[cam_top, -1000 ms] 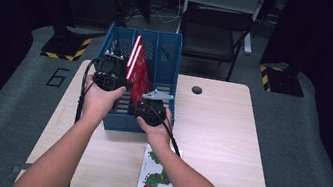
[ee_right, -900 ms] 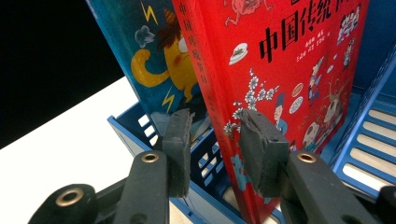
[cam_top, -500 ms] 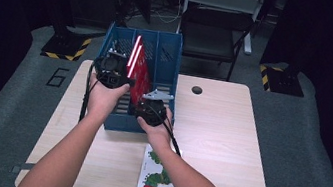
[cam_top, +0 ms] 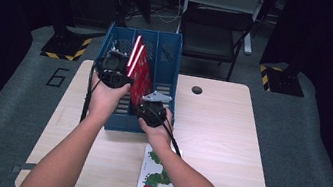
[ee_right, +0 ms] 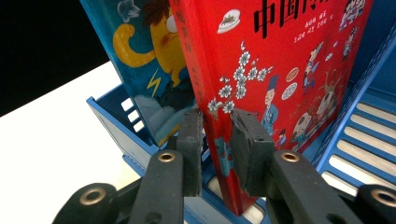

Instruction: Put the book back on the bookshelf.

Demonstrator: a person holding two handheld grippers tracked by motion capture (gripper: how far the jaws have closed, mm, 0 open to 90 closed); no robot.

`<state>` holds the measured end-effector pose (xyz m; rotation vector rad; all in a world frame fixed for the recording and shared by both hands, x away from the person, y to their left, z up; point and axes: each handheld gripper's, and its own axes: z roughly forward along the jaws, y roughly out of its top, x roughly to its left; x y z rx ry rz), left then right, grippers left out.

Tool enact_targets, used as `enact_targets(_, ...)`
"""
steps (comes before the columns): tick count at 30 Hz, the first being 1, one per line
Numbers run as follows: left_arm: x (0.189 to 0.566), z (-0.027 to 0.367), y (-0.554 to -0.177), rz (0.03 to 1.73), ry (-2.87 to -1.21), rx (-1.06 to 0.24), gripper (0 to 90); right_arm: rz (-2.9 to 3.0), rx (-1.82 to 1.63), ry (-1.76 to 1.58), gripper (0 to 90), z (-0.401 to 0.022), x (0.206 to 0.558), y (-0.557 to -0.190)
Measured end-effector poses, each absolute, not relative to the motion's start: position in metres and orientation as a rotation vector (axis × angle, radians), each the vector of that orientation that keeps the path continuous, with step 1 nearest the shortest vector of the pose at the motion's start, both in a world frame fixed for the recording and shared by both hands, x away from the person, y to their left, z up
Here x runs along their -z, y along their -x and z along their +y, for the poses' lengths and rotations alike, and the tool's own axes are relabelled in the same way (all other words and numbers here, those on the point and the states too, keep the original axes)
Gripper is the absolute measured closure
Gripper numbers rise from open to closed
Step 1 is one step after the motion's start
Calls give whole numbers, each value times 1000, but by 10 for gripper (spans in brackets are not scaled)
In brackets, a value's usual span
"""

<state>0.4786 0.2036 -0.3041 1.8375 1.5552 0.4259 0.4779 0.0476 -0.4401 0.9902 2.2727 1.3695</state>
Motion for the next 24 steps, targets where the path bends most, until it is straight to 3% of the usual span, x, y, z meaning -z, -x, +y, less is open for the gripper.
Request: enact_targets(24,303,202,-480,1595,-1815,-424,786,2297,-1306,-978,767,51,443,-478)
